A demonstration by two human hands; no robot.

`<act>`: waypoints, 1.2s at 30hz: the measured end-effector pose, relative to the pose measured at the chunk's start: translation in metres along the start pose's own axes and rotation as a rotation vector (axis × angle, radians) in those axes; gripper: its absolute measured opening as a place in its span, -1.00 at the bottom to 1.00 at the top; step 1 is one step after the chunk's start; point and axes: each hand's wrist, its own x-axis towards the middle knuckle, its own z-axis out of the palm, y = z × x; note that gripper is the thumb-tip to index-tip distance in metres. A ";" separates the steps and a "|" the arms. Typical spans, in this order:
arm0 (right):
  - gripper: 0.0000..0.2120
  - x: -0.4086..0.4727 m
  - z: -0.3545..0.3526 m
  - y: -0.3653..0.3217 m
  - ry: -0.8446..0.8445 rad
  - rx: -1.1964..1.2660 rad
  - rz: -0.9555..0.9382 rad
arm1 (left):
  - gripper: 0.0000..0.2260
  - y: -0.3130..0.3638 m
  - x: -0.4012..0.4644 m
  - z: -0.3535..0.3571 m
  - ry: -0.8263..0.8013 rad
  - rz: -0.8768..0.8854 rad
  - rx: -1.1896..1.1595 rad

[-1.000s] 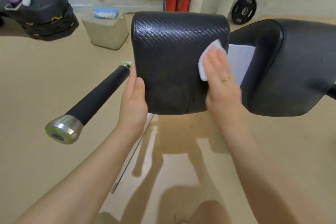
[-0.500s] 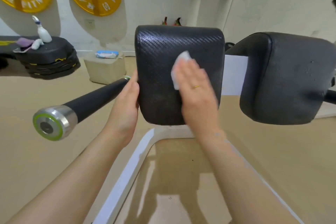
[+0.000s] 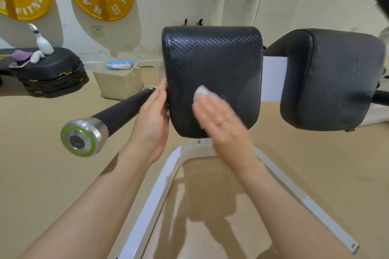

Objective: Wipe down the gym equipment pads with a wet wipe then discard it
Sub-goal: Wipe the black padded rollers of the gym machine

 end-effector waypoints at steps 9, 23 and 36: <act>-0.74 -0.004 0.002 -0.004 0.069 -0.048 0.153 | -0.58 -0.004 0.000 0.002 0.130 -0.004 0.147; -0.66 -0.019 -0.026 0.065 0.151 -0.169 0.296 | -0.60 -0.007 0.001 0.004 0.209 0.001 0.215; -0.64 -0.051 -0.014 0.035 0.009 -0.109 -0.022 | -0.59 -0.010 0.002 0.009 0.216 0.029 0.207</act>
